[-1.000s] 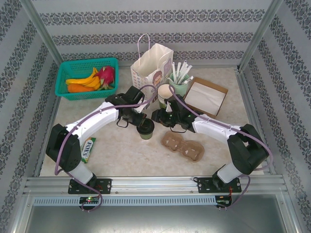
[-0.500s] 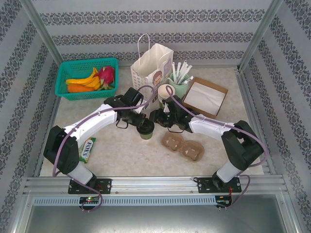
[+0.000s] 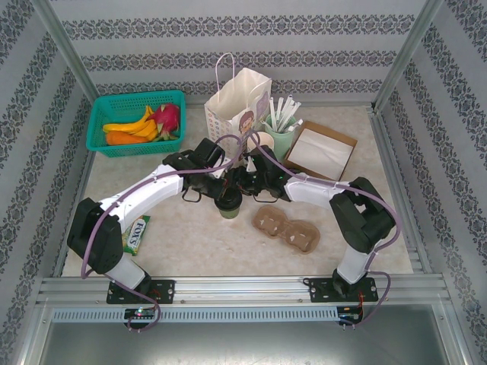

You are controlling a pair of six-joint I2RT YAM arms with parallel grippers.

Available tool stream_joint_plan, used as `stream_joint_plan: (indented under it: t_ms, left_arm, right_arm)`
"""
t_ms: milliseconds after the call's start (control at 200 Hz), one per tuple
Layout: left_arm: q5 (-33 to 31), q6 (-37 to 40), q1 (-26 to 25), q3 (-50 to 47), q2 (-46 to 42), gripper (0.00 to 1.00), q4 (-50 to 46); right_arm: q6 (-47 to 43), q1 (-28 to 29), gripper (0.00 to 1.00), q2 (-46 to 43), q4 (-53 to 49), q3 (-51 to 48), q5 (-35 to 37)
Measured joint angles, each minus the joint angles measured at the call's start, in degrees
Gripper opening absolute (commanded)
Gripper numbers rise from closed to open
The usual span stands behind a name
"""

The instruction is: Pack the takeout coffee

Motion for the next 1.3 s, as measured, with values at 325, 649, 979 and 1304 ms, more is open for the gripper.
stream_joint_plan:
  t_ms: [325,649,979,1304]
  left_arm:
    - [-3.8,-2.0,-1.2,0.1,-0.4,0.0,-0.3]
    - [-8.1,-9.2,-1.2,1.8,0.3,0.0,-1.5]
    - [-10.0,-17.9,-0.8,7.2,5.2,0.0,-4.8]
    - [-10.0,-24.5,0.0,9.8,7.3,0.0,-6.1]
  right_arm:
    - [-1.4,0.4,0.57,-2.5,-3.4,0.1,2.2]
    - [-4.0,0.4,0.96,-15.5,-4.6,-7.3,11.6]
    - [-7.8,0.4,0.93,-19.8,-0.9,-16.6,13.8]
    - [-12.5,2.0,0.7,-18.3,6.4,-18.3,11.4]
